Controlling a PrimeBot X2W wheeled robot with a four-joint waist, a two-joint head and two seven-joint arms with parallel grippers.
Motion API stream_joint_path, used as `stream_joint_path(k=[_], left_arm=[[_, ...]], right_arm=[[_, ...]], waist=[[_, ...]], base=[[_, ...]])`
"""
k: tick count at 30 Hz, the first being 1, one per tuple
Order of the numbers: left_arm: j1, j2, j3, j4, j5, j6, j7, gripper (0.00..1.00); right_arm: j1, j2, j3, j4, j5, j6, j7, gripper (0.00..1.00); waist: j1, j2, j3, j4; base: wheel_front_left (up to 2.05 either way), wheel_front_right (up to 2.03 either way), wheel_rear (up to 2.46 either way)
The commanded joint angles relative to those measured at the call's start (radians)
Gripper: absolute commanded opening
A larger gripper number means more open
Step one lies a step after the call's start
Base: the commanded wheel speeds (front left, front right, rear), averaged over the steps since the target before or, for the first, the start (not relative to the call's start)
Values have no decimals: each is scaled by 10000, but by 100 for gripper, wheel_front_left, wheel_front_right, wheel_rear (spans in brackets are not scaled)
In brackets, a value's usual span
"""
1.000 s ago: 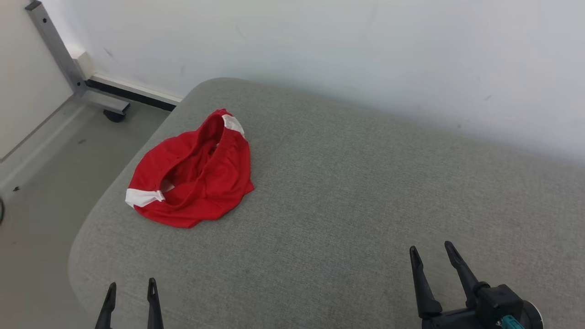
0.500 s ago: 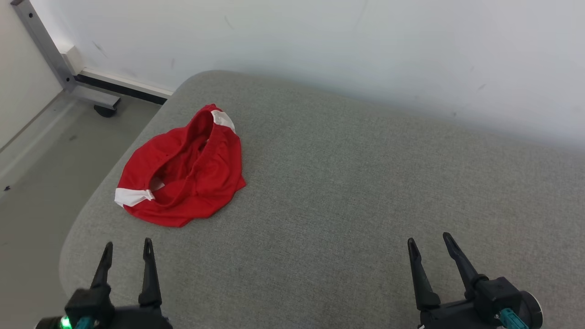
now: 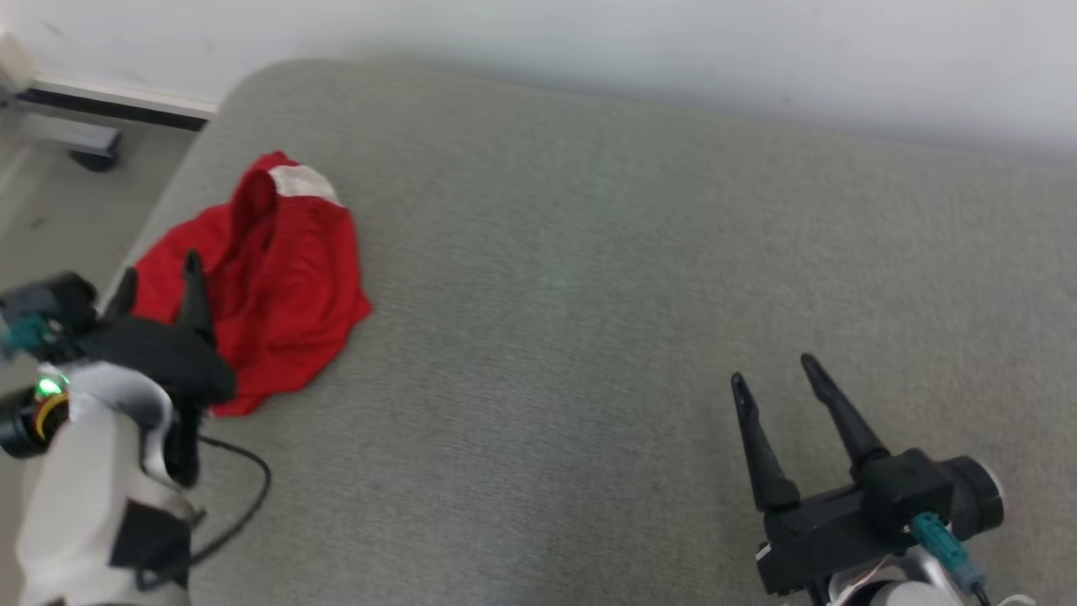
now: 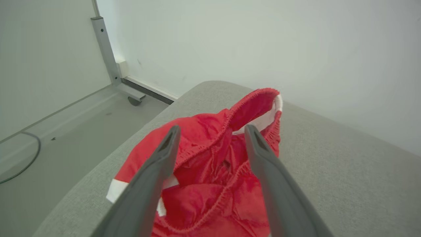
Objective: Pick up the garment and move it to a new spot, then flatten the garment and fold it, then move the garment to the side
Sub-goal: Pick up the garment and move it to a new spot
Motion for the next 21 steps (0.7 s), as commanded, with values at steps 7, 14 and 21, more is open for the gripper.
stream_joint_path(k=[7,14,21], left_arm=[[-1559,638,41,1454,-916,-86,1853,100],[-2021,1037,-42,2520,-1037,313,3420,100],[-2025,964,-162,3191,-1045,701,4138,0]], right_arm=[[-286,-352,-115,-790,-127,-27,290,100],[-415,-312,-105,-1178,-121,-27,262,100],[-549,-132,-55,-1040,-93,-28,121,100]], waist=[[-1,-2,2148,-1910],[-1,-2,2787,-2384],[-1,-2,2811,-2444]], base=[[0,0,0],[0,0,0],[0,0,0]])
